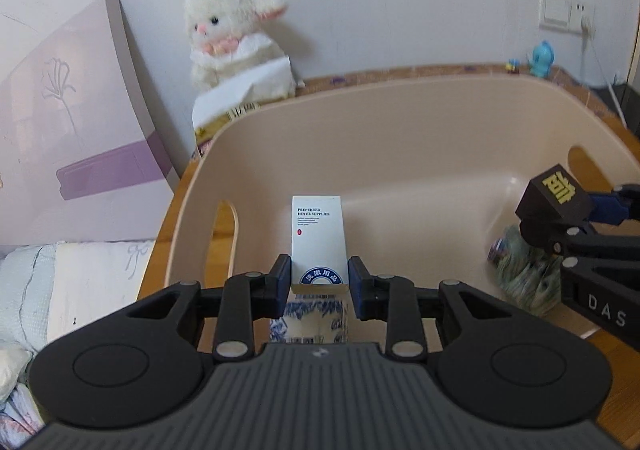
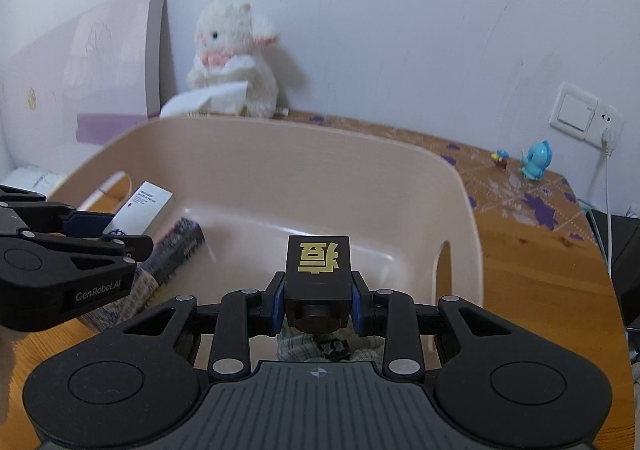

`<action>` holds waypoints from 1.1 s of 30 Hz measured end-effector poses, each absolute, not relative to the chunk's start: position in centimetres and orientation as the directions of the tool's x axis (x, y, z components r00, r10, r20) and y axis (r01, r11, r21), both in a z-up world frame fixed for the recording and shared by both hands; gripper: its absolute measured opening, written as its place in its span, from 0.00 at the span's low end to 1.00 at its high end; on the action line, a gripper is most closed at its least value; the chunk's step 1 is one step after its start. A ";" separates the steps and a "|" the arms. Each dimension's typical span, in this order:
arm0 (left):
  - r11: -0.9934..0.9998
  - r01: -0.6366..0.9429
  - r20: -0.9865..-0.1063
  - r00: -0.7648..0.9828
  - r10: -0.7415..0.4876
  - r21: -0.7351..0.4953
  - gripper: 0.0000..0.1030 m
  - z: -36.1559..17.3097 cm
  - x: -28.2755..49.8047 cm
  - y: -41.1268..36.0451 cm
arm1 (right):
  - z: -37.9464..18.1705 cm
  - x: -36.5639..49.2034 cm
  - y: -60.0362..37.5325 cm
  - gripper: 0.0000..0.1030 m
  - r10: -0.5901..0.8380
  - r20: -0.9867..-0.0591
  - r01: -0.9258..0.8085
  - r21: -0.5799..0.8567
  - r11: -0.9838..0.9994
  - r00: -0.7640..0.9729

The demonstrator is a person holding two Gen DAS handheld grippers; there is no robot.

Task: Organize objects
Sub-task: 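Lower both boxes into the basket and open both tools, then grasp the round tin with the left tool while the right grasps the cartoon tissue pack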

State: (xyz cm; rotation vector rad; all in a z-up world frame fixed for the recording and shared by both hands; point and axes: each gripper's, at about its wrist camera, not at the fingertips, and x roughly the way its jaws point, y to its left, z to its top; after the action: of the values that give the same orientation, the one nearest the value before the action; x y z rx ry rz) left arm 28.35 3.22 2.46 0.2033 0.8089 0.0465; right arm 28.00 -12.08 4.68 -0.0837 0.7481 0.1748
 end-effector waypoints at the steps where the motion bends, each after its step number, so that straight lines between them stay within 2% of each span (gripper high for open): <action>1: 0.980 0.038 -0.719 0.685 0.115 0.193 0.32 2.3 28.3 3.4 | 4.5 28.1 -12.1 0.30 0.128 -0.689 -0.186 -0.011 0.982 0.714; 2: 0.982 0.039 -0.726 0.679 0.111 0.187 0.35 2.2 28.4 3.5 | 4.4 28.1 -12.1 0.37 0.129 -0.694 -0.182 -0.003 0.983 0.709; 3: 0.982 0.035 -0.728 0.676 0.112 0.183 0.45 2.3 28.3 3.7 | 4.4 28.1 -12.3 0.40 0.134 -0.695 -0.177 0.010 0.984 0.707; 4: 0.983 0.030 -0.724 0.681 0.114 0.183 0.52 2.4 28.1 3.8 | 4.5 28.0 -12.5 0.45 0.145 -0.692 -0.175 0.028 0.984 0.707; 5: 0.982 0.024 -0.711 0.693 0.118 0.186 0.64 2.8 27.8 4.0 | 4.8 27.8 -12.6 0.48 0.149 -0.689 -0.170 0.038 0.985 0.710; 6: 0.982 0.019 -0.697 0.707 0.121 0.190 0.71 3.3 27.3 4.2 | 5.3 27.5 -12.8 0.53 0.161 -0.680 -0.177 0.046 0.983 0.715; 9: 0.981 0.006 -0.670 0.731 0.130 0.196 0.76 4.7 26.1 5.0 | 7.0 26.3 -13.1 0.88 0.148 -0.644 -0.173 0.024 0.985 0.751; 10: 0.981 0.002 -0.664 0.736 0.129 0.193 0.77 5.2 25.7 5.3 | 7.6 25.8 -13.3 0.96 0.146 -0.628 -0.174 0.018 0.985 0.764; 13: 0.988 0.004 -0.657 0.747 0.100 0.155 0.80 6.5 24.2 6.3 | 8.9 24.3 -14.2 1.00 0.158 -0.604 -0.168 0.041 0.985 0.781; 15: 0.987 -0.008 -0.636 0.764 0.111 0.163 0.83 7.2 23.0 6.6 | 9.3 23.7 -14.7 1.00 0.170 -0.603 -0.164 0.065 0.984 0.780; 21: 0.985 -0.002 -0.619 0.777 0.109 0.171 0.85 7.9 19.8 7.4 | 8.6 21.5 -15.5 1.00 0.176 -0.614 -0.160 0.081 0.984 0.770; 33: 0.987 0.002 -0.699 0.707 0.110 0.158 0.85 2.0 16.3 8.6 | 2.9 17.9 -15.6 1.00 0.176 -0.709 -0.166 0.084 0.983 0.683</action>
State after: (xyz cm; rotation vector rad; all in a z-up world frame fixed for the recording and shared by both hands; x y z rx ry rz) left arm 16.31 8.60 1.98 0.1517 0.7840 0.0601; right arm 17.86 -15.57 2.87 0.0130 0.7960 0.1916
